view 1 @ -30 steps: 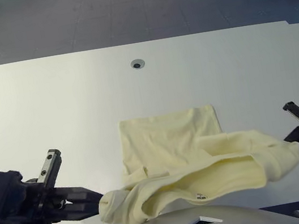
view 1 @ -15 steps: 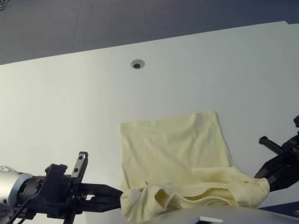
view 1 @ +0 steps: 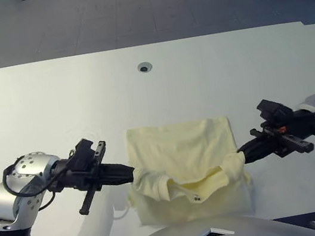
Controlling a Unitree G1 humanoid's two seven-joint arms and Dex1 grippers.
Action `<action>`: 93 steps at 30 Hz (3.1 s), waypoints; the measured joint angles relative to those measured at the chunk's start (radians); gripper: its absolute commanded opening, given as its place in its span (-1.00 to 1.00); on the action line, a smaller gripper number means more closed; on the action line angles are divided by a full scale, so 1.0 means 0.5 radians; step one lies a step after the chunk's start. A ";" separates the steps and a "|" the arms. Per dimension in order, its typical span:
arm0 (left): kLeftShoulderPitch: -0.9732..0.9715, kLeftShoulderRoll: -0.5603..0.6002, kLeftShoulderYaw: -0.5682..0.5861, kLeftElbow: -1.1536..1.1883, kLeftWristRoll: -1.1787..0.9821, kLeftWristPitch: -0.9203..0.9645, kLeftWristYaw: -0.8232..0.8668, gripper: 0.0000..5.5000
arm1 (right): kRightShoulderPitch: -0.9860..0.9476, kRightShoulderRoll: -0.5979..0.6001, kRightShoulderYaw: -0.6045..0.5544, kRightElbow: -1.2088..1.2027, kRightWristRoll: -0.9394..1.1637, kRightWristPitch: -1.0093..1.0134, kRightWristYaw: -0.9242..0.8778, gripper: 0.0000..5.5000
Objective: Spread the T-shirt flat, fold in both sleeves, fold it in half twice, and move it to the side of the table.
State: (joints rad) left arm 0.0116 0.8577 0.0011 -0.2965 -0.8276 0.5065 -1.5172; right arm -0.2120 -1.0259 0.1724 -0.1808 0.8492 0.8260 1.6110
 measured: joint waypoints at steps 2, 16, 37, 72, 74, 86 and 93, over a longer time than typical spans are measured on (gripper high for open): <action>-0.063 -0.050 -0.065 0.096 0.049 -0.003 0.001 -0.99 | -0.048 0.044 0.112 0.123 -0.079 -0.033 0.003 -1.00; -0.438 -0.314 -0.286 0.713 0.355 -0.105 -0.040 -0.99 | -0.382 0.212 0.236 0.810 -0.312 -0.326 0.006 -1.00; -0.898 -0.614 -0.337 1.773 0.984 -0.669 0.089 -0.99 | -0.666 0.590 0.148 1.612 -0.918 -0.725 -0.116 -1.00; -0.718 -0.845 -0.163 0.909 0.760 -0.507 0.451 -0.09 | -0.341 0.768 -0.368 0.693 -0.727 -0.137 -0.553 -0.12; -0.682 -0.852 -0.237 0.907 0.818 -0.529 0.454 -0.22 | -0.274 0.735 -0.300 0.601 -0.727 -0.135 -0.538 -0.25; -0.663 -0.916 -0.536 1.340 1.182 -0.855 0.491 -0.99 | -0.247 0.719 0.055 0.810 -1.060 -0.416 -0.634 -0.99; -0.814 -0.976 -0.544 1.726 1.336 -1.236 0.629 -1.00 | -0.349 0.789 0.068 1.064 -1.132 -0.623 -0.674 -0.78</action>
State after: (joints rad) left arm -0.3953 0.3697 -0.2709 0.5666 -0.1598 -0.1113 -1.2027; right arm -0.3865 -0.6312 0.2063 0.3515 0.2831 0.5147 1.2741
